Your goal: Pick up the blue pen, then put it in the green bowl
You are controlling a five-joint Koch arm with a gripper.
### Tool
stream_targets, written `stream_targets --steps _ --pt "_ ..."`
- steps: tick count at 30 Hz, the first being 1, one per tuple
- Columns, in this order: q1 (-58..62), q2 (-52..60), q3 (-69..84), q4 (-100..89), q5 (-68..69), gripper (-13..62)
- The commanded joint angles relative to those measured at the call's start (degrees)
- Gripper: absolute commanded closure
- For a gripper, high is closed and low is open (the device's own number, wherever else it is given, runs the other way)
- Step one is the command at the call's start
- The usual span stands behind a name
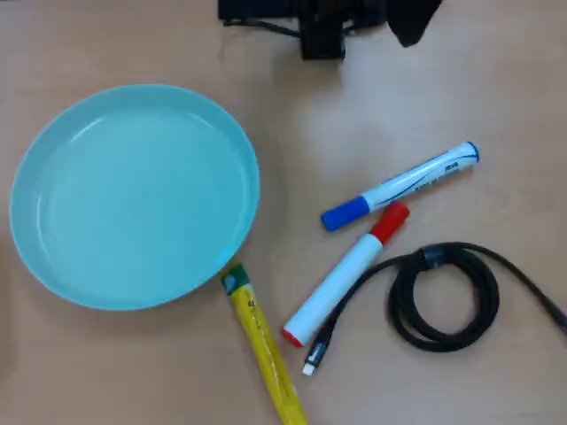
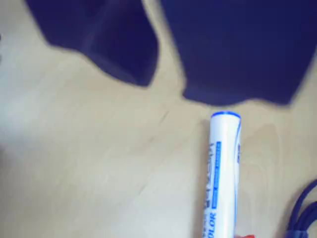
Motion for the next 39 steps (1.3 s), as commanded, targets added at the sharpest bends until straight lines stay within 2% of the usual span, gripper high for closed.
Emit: stream_targets --steps 1,5,12,20,25,30,39 --pt "-0.44 -3.34 -6.77 6.24 -4.66 40.2" --pt "0.44 -5.45 -8.26 7.12 -13.8 32.5" --pt "3.87 -9.4 -8.26 6.68 -23.64 25.0" --pt "8.0 -18.98 -8.17 5.01 -27.25 6.7" --pt "9.58 -25.4 -8.17 1.49 -27.25 -1.4" --pt "9.67 -30.76 -8.17 -2.99 -26.98 -6.4" --pt "9.05 -40.25 -7.91 -9.32 -26.54 -6.8"
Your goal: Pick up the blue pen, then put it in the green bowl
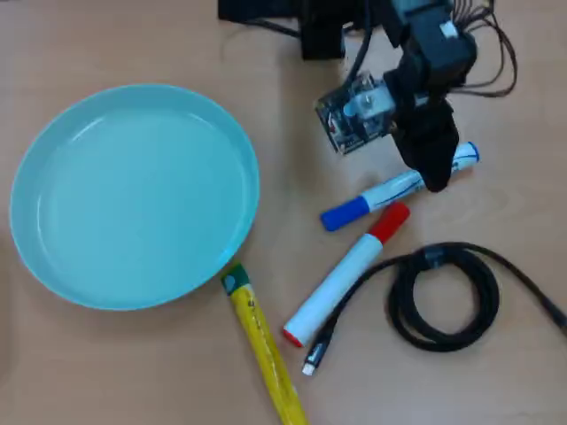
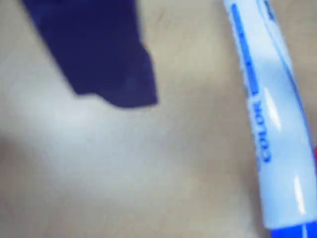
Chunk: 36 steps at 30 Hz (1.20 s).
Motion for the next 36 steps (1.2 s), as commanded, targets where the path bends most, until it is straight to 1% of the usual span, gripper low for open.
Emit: stream_targets --steps 1,8,12,29,36 --pt "-0.44 -1.85 -4.31 -1.23 0.18 -6.8" --pt "-1.23 -6.24 -3.96 -4.92 2.02 -6.6" --pt "-1.49 -6.86 -4.31 -5.1 5.01 -6.6" --pt "-3.08 -10.81 -4.04 -9.93 9.93 -5.5" --pt "-2.9 -11.43 -2.9 -10.02 9.76 -5.4"
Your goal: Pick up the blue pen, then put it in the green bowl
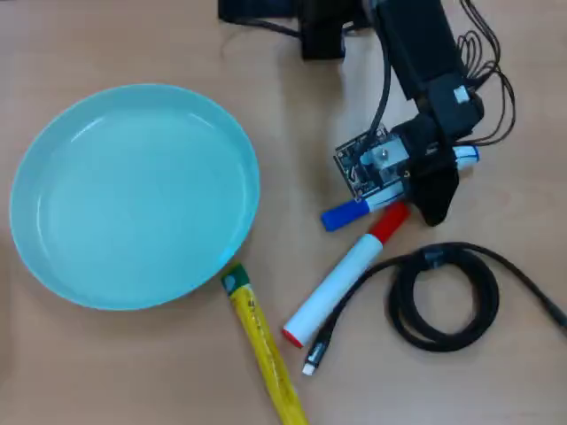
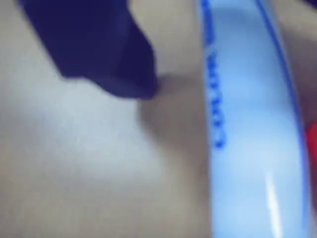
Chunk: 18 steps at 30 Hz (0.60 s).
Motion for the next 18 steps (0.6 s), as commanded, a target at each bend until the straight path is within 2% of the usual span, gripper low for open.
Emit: stream_targets --steps 1,4,7,18 --pt "-0.53 0.18 -2.55 -0.26 0.44 -5.4" --pt "-0.44 0.18 -2.46 -0.18 0.53 -5.1" --pt "-0.44 0.18 -2.46 -0.26 0.44 -0.4" --pt "-0.35 0.26 0.09 -3.43 0.44 31.7"
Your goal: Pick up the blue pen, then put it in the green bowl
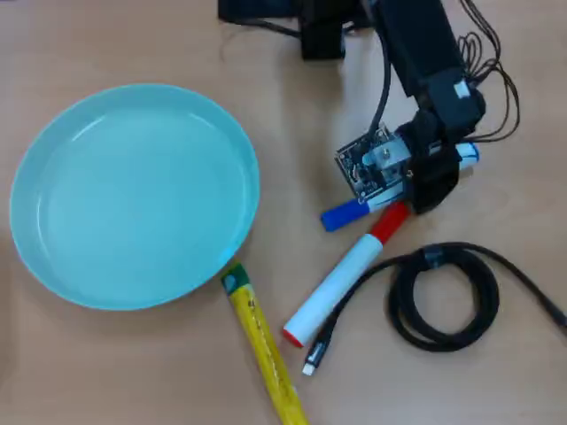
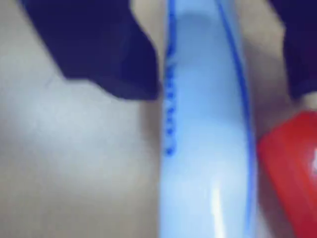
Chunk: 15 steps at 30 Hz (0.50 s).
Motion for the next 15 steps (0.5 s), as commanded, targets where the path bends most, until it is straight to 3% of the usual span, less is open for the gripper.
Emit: stream_targets --steps 1,7,12,15 --pt "-0.35 0.18 1.49 -1.93 0.44 33.9" --pt "-0.35 0.88 9.14 -9.32 0.53 43.1" --pt "-0.44 7.47 14.15 -12.57 2.99 56.5" --pt "-0.44 11.34 17.05 -12.83 3.87 57.6"
